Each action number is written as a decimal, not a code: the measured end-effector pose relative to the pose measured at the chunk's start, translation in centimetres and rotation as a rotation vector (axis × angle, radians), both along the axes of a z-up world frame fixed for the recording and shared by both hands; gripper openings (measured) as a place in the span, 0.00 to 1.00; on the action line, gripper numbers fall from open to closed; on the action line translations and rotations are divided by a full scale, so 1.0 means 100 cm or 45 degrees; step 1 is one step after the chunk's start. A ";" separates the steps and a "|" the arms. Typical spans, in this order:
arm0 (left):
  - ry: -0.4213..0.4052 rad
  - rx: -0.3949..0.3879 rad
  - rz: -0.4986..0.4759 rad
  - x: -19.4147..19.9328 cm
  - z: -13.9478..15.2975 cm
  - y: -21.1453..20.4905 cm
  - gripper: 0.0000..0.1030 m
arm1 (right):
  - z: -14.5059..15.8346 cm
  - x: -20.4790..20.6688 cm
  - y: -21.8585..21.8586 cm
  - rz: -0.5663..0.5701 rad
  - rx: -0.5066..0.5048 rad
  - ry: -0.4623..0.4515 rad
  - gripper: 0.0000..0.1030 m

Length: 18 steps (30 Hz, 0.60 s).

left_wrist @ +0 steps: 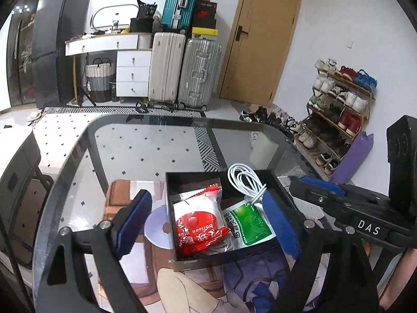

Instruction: Organize soft objects

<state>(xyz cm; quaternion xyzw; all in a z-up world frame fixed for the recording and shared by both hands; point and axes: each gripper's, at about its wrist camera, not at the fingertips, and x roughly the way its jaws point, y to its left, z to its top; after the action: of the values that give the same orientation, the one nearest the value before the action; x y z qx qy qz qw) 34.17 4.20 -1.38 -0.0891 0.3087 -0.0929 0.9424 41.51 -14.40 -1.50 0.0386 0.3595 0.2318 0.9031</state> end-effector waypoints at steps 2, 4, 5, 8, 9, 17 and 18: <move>-0.008 -0.008 0.004 -0.009 0.005 0.002 0.85 | 0.007 -0.008 0.002 0.006 -0.015 -0.027 0.27; -0.018 0.009 0.013 -0.019 0.011 0.002 0.85 | 0.016 -0.021 0.001 0.009 -0.012 -0.054 0.28; -0.035 0.023 0.017 -0.026 0.014 0.001 0.85 | 0.020 -0.027 0.001 0.014 -0.005 -0.063 0.28; -0.119 0.088 0.065 -0.054 0.032 -0.004 0.92 | 0.036 -0.050 -0.001 0.021 0.007 -0.102 0.38; -0.142 0.098 0.089 -0.061 0.036 -0.004 0.98 | 0.042 -0.061 -0.001 0.027 0.010 -0.126 0.41; -0.229 0.155 0.177 -0.126 0.044 -0.011 1.00 | 0.063 -0.138 -0.005 0.018 0.045 -0.231 0.74; -0.240 0.169 0.182 -0.136 0.042 -0.014 1.00 | 0.064 -0.147 -0.006 0.019 0.048 -0.245 0.78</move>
<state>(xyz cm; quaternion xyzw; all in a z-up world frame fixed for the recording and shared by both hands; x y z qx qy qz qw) 20.62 2.76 2.85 -0.0393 0.2171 -0.0130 0.9753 26.79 -14.98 4.86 0.0303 0.2669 0.2479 0.9308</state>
